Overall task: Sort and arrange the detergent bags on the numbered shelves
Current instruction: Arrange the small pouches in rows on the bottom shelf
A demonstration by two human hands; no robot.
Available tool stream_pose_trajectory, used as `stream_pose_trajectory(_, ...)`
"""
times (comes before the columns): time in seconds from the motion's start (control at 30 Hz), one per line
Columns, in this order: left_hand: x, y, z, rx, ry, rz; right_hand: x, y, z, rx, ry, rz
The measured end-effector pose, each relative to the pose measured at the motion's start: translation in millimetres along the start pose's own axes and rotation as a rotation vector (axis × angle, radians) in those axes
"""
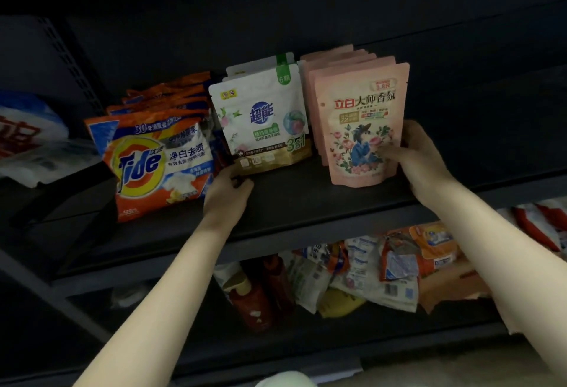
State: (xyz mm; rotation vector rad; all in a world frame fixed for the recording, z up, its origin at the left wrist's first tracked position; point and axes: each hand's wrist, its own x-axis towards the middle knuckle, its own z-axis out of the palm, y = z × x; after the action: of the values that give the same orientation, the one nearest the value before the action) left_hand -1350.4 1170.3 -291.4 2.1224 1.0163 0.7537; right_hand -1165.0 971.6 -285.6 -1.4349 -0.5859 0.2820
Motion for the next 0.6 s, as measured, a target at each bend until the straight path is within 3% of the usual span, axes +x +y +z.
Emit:
stream_pose_trajectory(0.17,-29,3,14,0.344,-0.017,0.291,-3,-7,-24,-0.468,-0.09,-0.071)
stream_pose_trajectory(0.27,-39,11,31,0.464,-0.071,0.391,-3,-5,-40,-0.723,-0.104,-0.145)
stream_pose_trajectory(0.37,-49,26,43,0.513,-0.17,0.444,-3,2,-53,-0.941,-0.158,-0.105)
stream_pose_trajectory(0.43,-55,42,49,0.566,-0.242,0.529,-7,7,-61,-1.034,-0.205,-0.067)
stream_pose_trajectory(0.6,-81,98,76,0.545,-0.449,0.788,-39,6,-85,-1.091,-0.163,-0.201)
